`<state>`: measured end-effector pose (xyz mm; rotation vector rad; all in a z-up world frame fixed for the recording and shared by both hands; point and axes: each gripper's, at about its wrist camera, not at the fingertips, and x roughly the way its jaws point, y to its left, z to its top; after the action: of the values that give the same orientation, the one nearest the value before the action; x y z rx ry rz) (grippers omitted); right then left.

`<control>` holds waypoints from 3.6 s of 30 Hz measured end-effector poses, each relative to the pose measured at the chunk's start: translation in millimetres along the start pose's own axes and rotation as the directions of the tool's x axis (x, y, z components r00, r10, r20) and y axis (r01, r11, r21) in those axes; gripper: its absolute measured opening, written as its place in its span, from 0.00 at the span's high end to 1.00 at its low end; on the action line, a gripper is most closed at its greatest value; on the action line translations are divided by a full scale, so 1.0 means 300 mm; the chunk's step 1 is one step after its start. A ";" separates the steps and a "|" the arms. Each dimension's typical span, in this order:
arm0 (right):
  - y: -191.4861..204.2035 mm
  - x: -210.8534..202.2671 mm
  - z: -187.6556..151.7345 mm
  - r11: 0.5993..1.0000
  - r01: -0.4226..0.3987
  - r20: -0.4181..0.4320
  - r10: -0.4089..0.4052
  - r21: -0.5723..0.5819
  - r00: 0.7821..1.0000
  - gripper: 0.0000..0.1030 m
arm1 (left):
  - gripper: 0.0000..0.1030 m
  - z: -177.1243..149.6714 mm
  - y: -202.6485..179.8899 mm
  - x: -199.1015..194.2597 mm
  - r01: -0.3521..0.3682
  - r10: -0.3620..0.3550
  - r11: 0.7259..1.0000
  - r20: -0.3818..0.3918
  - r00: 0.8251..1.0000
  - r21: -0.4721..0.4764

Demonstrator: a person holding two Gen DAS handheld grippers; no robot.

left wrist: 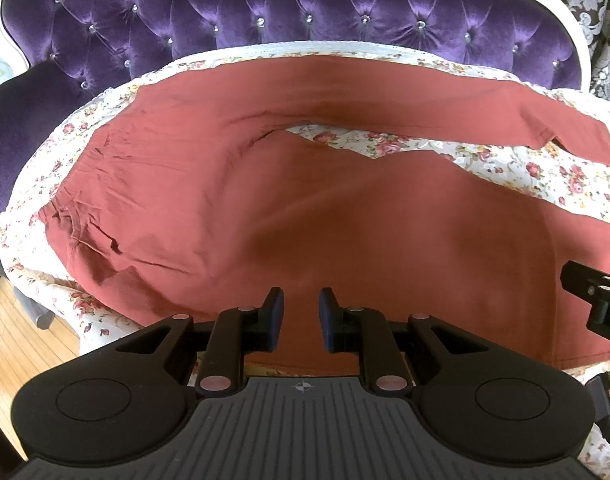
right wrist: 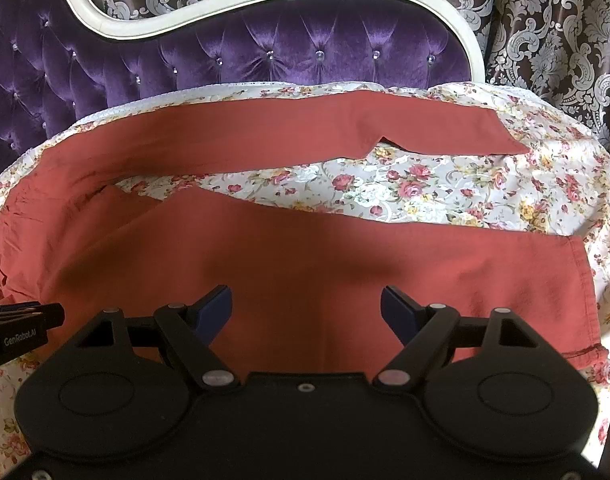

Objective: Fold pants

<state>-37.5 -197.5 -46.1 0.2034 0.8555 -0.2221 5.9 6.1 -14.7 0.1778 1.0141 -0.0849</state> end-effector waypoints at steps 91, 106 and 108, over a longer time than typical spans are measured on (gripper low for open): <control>0.107 0.829 0.789 0.716 -0.429 -0.216 0.374 -0.551 0.902 0.90 | 0.82 0.451 0.096 0.385 -0.028 0.030 0.999 -0.060 0.998 0.035; 0.159 0.407 0.444 0.626 -0.349 -0.059 0.435 -0.697 0.899 0.90 | 0.82 0.701 0.058 0.323 0.160 -0.159 0.987 -0.022 0.987 0.025; 0.161 0.413 0.429 0.625 -0.342 -0.058 0.429 -0.701 0.902 0.90 | 0.82 0.726 0.016 0.333 0.200 -0.199 0.979 -0.026 0.980 0.045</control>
<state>147.4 -199.1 -54.2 -0.3474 0.7041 0.5101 241.3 -28.8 13.3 0.1201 1.0496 -0.2907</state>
